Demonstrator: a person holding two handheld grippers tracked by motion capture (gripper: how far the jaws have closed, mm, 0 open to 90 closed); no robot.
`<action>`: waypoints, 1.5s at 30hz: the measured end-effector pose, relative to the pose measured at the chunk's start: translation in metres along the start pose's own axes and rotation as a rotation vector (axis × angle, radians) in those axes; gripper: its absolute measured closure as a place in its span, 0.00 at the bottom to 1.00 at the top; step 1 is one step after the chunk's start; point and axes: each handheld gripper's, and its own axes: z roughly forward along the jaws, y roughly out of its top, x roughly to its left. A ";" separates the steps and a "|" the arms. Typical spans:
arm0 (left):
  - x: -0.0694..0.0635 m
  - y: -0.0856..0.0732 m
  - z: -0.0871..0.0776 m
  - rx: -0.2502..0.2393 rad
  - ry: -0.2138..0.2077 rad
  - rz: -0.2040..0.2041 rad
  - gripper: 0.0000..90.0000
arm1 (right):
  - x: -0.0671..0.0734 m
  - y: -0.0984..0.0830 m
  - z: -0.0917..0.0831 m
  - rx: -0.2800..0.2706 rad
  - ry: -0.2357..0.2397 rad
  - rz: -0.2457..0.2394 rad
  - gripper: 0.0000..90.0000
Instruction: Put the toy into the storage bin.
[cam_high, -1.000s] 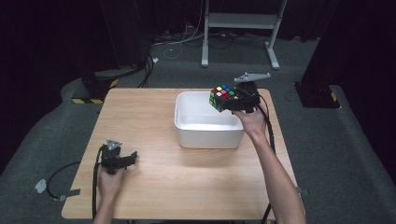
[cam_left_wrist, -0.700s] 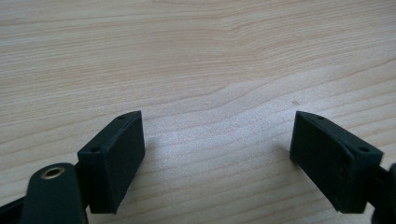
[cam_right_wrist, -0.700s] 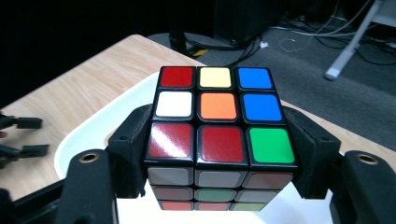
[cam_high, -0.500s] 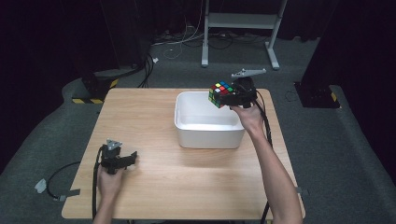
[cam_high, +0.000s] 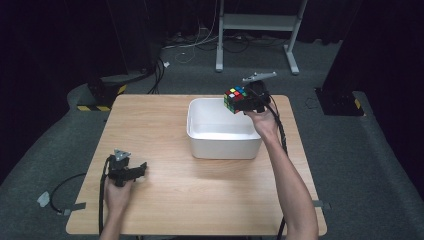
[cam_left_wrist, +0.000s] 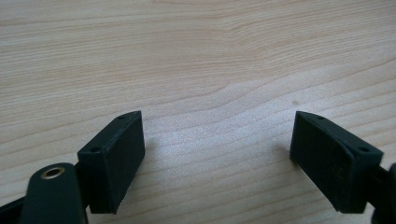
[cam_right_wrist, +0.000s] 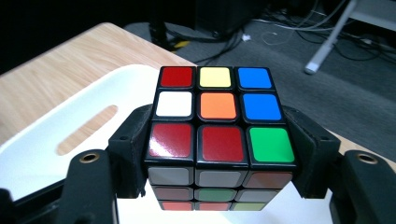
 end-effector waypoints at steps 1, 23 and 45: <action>0.000 0.000 0.000 0.000 0.001 0.000 0.20 | 0.001 0.000 0.002 0.004 -0.015 -0.003 0.38; 0.000 0.000 0.000 0.000 -0.002 -0.001 0.20 | -0.008 -0.008 0.027 0.082 -0.082 0.037 0.38; 0.000 0.000 0.000 -0.001 0.000 0.002 0.20 | -0.012 -0.017 0.036 0.110 -0.035 0.077 0.38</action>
